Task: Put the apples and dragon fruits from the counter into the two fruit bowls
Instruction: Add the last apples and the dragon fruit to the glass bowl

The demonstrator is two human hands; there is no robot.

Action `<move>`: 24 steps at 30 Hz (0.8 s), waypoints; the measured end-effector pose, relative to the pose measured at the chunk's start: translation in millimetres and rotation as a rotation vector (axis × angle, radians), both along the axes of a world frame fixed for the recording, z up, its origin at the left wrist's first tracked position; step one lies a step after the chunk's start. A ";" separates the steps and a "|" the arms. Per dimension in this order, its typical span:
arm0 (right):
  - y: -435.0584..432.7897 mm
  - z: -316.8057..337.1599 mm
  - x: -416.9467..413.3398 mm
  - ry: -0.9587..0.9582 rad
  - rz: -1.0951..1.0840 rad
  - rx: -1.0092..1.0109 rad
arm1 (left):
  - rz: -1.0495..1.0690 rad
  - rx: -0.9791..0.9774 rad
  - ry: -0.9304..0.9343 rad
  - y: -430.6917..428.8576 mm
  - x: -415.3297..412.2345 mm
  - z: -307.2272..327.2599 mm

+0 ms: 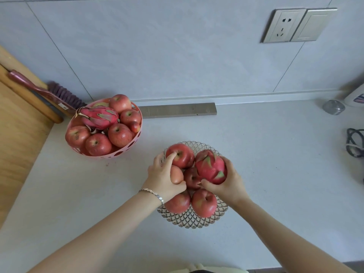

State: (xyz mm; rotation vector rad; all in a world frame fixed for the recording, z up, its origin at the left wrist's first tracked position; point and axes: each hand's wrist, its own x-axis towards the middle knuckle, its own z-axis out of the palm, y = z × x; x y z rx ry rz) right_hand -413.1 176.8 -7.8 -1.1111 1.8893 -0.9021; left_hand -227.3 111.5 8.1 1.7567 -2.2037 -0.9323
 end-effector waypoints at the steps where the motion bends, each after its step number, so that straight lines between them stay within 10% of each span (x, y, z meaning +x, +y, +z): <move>1: 0.1 0.1 -3.6 -0.038 -0.009 -0.007 | 0.042 -0.021 0.008 2.8 -5.4 -0.4; 12: -3.8 -2.3 -2.4 0.173 0.111 0.021 | -0.040 -0.221 -0.275 26.2 -25.8 -3.6; 24: -16.2 5.2 -18.0 0.094 0.301 0.027 | -0.085 -0.058 0.071 30.4 -2.8 -5.4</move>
